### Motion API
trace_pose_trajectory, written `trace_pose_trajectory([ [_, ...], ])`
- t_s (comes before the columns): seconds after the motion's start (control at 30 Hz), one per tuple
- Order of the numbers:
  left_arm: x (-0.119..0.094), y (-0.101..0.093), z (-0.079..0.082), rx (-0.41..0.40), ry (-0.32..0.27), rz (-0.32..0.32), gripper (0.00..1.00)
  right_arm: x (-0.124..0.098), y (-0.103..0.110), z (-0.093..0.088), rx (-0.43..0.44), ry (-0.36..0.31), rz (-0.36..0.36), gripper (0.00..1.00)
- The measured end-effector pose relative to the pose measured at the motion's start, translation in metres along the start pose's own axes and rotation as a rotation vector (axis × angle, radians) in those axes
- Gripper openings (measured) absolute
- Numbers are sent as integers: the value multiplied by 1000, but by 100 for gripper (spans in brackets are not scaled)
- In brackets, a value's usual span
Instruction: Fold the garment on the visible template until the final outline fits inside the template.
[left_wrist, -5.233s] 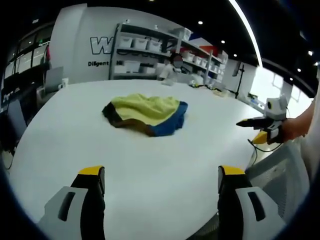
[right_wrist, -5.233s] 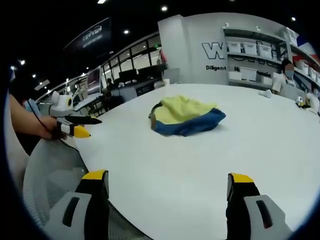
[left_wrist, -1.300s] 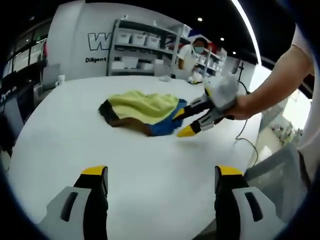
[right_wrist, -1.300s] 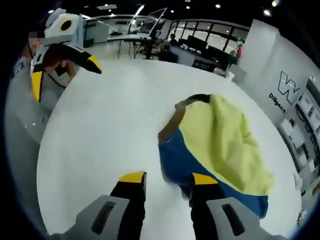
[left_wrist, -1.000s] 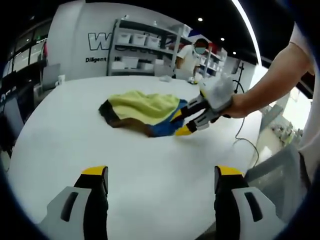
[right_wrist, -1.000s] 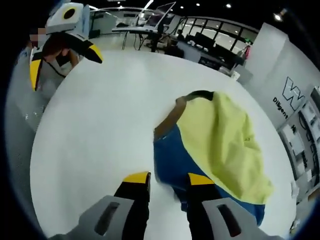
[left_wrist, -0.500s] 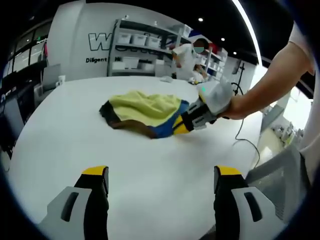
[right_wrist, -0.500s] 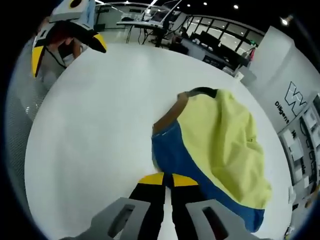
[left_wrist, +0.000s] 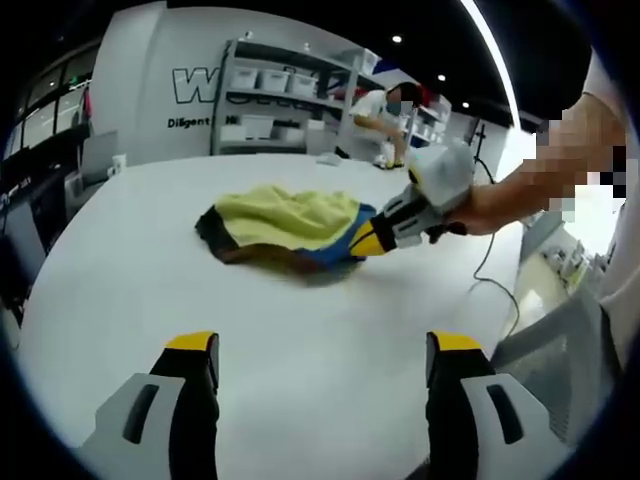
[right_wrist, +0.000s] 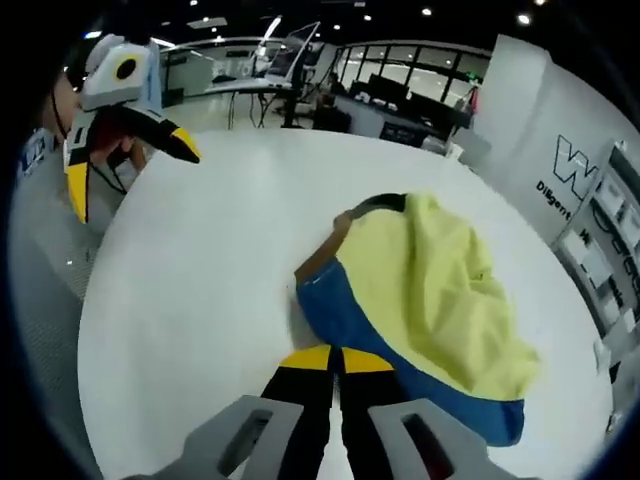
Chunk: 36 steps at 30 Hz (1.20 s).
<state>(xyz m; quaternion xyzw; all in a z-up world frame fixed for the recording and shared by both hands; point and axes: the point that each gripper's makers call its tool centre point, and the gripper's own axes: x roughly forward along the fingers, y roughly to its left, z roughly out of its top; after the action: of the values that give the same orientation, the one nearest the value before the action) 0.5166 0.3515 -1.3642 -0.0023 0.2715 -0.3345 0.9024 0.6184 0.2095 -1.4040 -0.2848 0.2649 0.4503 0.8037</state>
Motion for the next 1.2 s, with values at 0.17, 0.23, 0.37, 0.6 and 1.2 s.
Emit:
trace_pose_trajectory([
  [0.17, 5, 0, 0, 16, 8, -10, 81, -18, -1, 4, 9, -33, -7, 0],
  [0.23, 7, 0, -1, 23, 13, -13, 80, -24, 0, 5, 3, -37, -8, 0],
  [0.37, 12, 4, -1, 45, 22, -16, 77, -37, 3, 10, -1, -58, -1, 0],
  [0.6, 28, 13, -3, 130, 54, -16, 69, -58, 12, 24, -21, -101, 14, 0],
  [1.2, 94, 41, -7, 402, 149, 45, 49, -110, 14, 54, -23, -187, 26, 0],
])
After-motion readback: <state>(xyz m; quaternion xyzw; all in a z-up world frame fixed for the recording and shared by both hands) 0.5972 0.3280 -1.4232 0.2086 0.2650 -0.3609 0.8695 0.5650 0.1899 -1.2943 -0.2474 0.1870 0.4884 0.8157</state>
